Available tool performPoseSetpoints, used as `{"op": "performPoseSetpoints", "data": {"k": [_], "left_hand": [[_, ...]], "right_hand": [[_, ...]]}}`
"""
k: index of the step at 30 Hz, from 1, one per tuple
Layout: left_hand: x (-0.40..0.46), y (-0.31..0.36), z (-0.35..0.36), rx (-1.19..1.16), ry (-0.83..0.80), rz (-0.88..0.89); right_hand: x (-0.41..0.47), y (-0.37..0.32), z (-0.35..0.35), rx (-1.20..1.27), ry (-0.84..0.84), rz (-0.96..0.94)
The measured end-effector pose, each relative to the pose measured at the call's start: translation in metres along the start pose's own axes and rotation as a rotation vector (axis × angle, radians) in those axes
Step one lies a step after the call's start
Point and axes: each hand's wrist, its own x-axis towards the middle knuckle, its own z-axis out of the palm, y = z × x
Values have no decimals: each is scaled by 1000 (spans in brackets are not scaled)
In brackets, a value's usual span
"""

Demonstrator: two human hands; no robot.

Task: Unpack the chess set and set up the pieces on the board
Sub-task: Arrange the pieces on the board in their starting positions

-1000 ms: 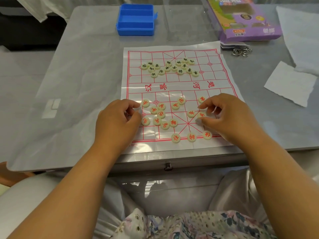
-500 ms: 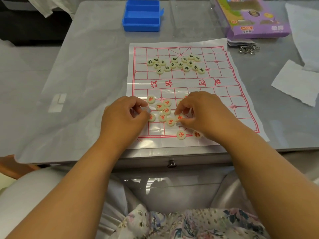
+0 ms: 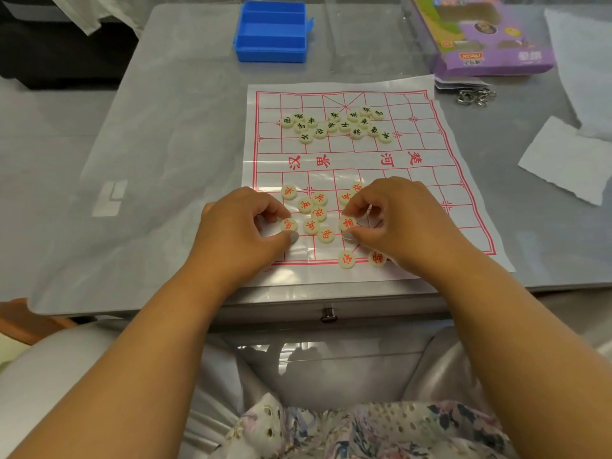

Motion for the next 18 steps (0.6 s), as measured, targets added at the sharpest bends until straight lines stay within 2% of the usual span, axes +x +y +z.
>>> {"op": "performPoseSetpoints", "data": {"k": [11,18], "left_hand": [[0,0,1,-3,8,-6],[0,0,0,-10,9,-11]], "right_hand": [[-16,1,-7,217,230,-158],[-18,5,-11,240,275,-203]]}}
